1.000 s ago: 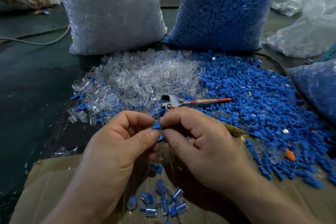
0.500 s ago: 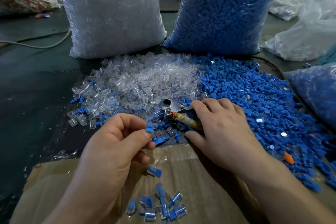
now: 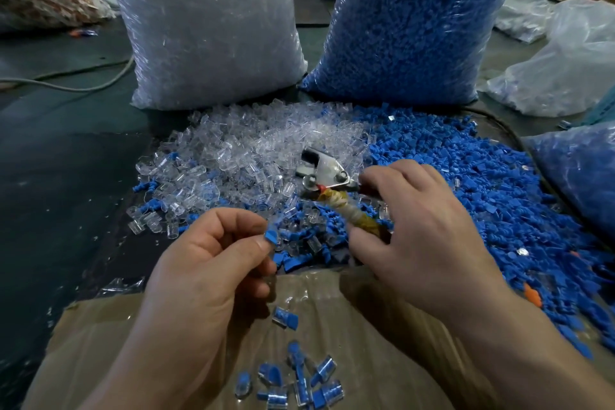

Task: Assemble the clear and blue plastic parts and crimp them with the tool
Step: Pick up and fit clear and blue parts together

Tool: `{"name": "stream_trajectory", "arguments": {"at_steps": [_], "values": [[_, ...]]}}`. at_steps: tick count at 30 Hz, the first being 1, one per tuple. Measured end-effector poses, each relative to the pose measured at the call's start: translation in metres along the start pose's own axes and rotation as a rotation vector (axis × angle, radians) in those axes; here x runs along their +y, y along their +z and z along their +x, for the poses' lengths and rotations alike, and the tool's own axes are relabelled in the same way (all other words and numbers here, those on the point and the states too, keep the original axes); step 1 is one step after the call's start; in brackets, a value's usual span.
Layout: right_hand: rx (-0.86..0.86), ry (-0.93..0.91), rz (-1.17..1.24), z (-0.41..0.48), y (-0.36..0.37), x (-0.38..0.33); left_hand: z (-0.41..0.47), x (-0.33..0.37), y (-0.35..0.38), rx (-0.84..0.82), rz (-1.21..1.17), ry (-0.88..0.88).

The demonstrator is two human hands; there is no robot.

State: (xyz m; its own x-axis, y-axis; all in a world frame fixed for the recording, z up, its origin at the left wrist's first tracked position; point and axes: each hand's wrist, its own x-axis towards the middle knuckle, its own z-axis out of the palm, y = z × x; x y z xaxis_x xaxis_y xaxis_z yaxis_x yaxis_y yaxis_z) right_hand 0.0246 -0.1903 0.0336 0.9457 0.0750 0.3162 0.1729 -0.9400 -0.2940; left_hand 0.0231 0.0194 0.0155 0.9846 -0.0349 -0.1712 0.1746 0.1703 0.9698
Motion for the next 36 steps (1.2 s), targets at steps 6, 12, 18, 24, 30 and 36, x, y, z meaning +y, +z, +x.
{"name": "stream_trajectory", "arguments": {"at_steps": [6, 12, 18, 24, 30, 36], "values": [[-0.105, -0.177, 0.124, -0.013, -0.005, -0.008, -0.001, 0.003, 0.002, 0.008, -0.06, 0.03], [-0.141, -0.217, 0.17, -0.015, -0.009, -0.008, -0.003, 0.0, -0.001, -0.016, -0.015, 0.113], [-0.217, -0.22, 0.183, -0.013, -0.009, -0.008, -0.002, -0.003, -0.001, -0.032, -0.017, 0.171], [-0.227, -0.24, 0.087, -0.013, -0.009, -0.01, -0.003, -0.005, 0.0, -0.03, 0.032, 0.189], [-0.234, -0.23, 0.076, -0.01, -0.007, -0.014, -0.003, -0.004, 0.002, 0.011, 0.025, 0.146], [-0.264, -0.175, 0.119, -0.011, -0.006, -0.007, -0.002, -0.008, 0.003, 0.061, 0.115, 0.1]]}}
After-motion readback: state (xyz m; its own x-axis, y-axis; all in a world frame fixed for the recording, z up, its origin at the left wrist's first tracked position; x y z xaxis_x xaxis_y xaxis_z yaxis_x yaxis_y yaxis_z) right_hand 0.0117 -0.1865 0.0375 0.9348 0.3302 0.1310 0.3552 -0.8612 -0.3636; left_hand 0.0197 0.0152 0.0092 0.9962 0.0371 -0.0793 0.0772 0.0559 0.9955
